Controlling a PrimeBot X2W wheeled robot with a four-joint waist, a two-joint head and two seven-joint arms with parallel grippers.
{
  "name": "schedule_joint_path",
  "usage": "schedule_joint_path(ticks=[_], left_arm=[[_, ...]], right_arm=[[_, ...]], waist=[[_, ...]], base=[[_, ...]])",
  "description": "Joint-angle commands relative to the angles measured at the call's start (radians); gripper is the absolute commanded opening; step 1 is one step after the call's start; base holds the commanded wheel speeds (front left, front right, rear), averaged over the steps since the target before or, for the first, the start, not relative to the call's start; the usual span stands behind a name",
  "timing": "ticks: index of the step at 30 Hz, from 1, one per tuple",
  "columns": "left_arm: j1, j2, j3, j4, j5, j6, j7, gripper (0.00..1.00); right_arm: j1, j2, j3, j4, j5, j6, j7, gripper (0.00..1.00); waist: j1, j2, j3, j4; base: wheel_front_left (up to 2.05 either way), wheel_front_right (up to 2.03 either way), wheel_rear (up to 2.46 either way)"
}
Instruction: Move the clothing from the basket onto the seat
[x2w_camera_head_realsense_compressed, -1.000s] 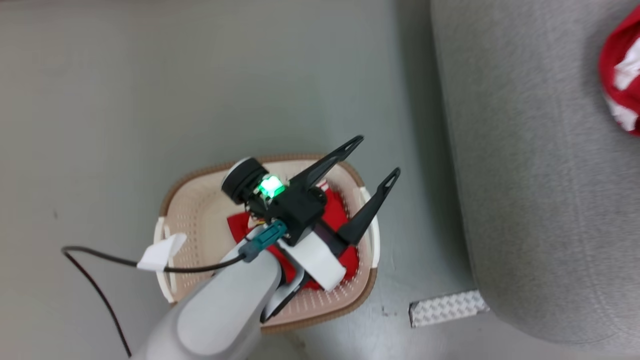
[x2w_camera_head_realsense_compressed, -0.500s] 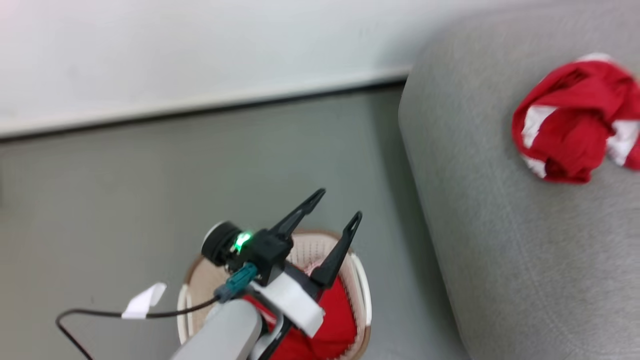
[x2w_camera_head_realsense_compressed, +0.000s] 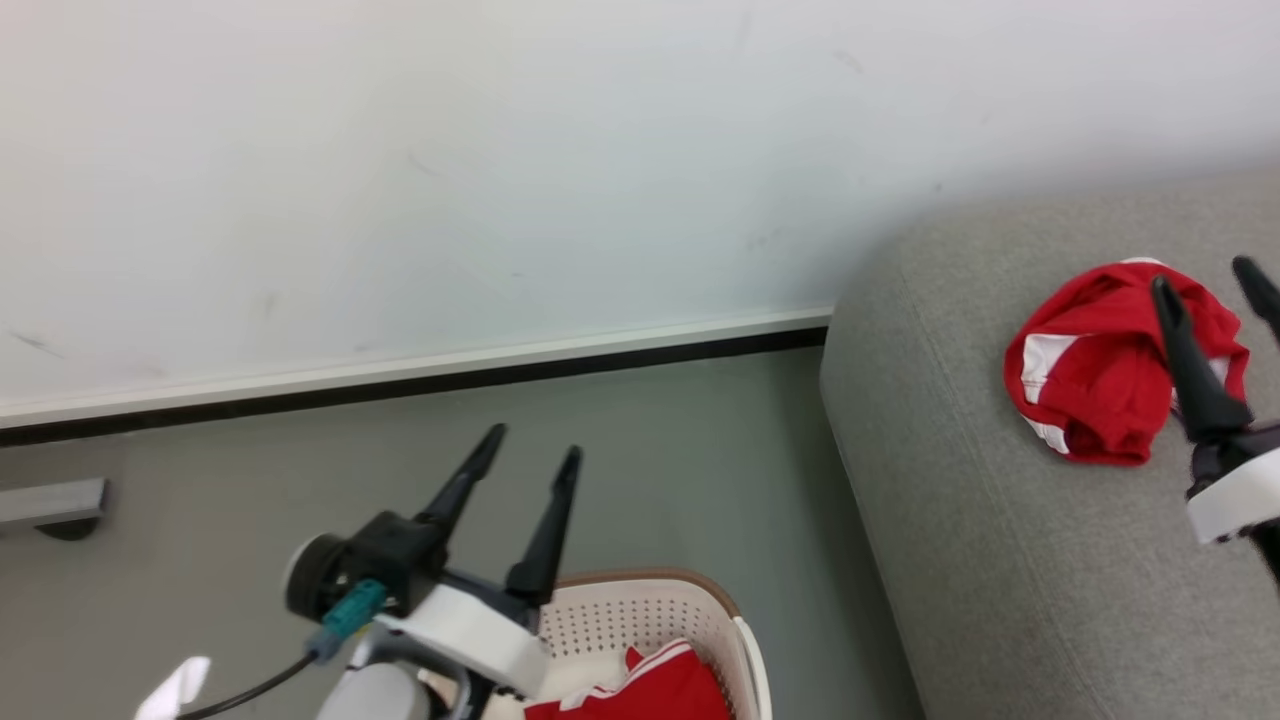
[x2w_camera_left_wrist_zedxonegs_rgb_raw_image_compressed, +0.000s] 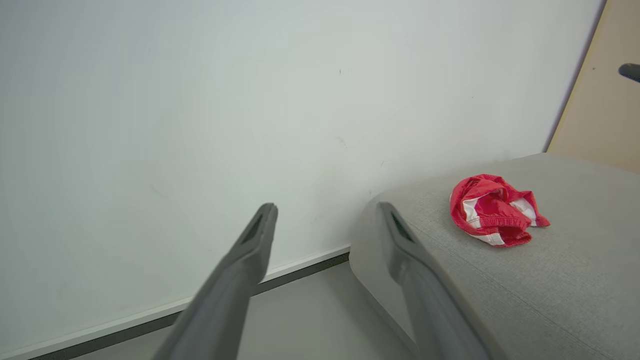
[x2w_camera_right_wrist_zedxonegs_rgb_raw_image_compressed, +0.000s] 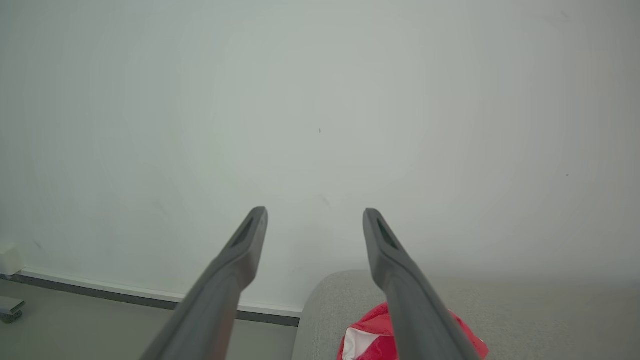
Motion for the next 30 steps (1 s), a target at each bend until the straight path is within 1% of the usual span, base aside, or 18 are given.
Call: schedule_joint_path(ticks=[1,7,11,13,17,20,21,25,27,30], left_arm=[[0.023,0.013,0.018,-0.003,-0.006,0.006,0.000,1.00],[0.080,0.041,0.104,-0.019,-0.008,0.023,0.000,1.00],[0.128,0.038,0.161,-0.027,-0.008,0.042,0.000,1.00],[0.153,0.032,0.186,-0.028,-0.004,0.044,0.000,1.00],[0.205,0.024,0.226,-0.033,0.026,0.064,0.000,1.00],[0.246,0.009,0.263,-0.039,0.025,0.068,0.000,1.00],[0.260,0.006,0.278,-0.043,0.024,0.068,0.000,1.00],[0.312,-0.007,0.333,-0.063,0.052,0.077,0.000,1.00],[0.323,-0.011,0.348,-0.070,0.056,0.079,0.000,1.00],[0.355,-0.036,0.384,-0.088,0.077,0.064,0.000,1.00]], right_arm=[[0.031,0.015,-0.004,-0.011,-0.010,-0.002,-0.014,1.00],[0.147,0.097,-0.013,-0.041,-0.025,-0.002,-0.092,1.00],[0.224,0.142,0.006,-0.012,-0.004,-0.002,-0.117,1.00],[0.262,0.165,0.005,0.002,0.003,-0.002,-0.133,1.00],[0.315,0.206,0.003,0.019,0.004,-0.002,-0.155,1.00],[0.342,0.225,0.000,0.025,-0.027,-0.002,-0.161,1.00],[0.348,0.225,-0.005,0.029,-0.055,-0.002,-0.163,1.00],[0.384,0.282,-0.065,0.007,-0.125,-0.002,-0.163,1.00],[0.395,0.293,-0.068,0.006,-0.140,-0.002,-0.163,1.00],[0.410,0.323,-0.065,0.011,-0.168,-0.002,-0.164,1.00]], waist=[[0.0004,-0.0001,-0.015,0.017],[0.0004,-0.0001,-0.031,0.050],[0.0004,-0.0001,-0.047,0.070],[0.0004,-0.0001,-0.057,0.081],[0.0004,-0.0001,-0.069,0.097],[0.0004,-0.0001,-0.076,0.101],[0.0004,-0.0001,-0.077,0.102],[0.0004,-0.0001,-0.084,0.104],[0.0004,-0.0001,-0.085,0.104],[0.0004,-0.0001,-0.081,0.106]], base=[[0.00,0.00,0.00],[0.00,0.00,0.00],[0.00,0.00,0.00],[0.00,0.00,0.00],[0.00,0.00,0.00],[0.00,0.00,0.00],[0.00,0.00,0.00],[0.00,0.00,0.00],[0.00,0.00,0.00],[0.00,0.00,0.00]])
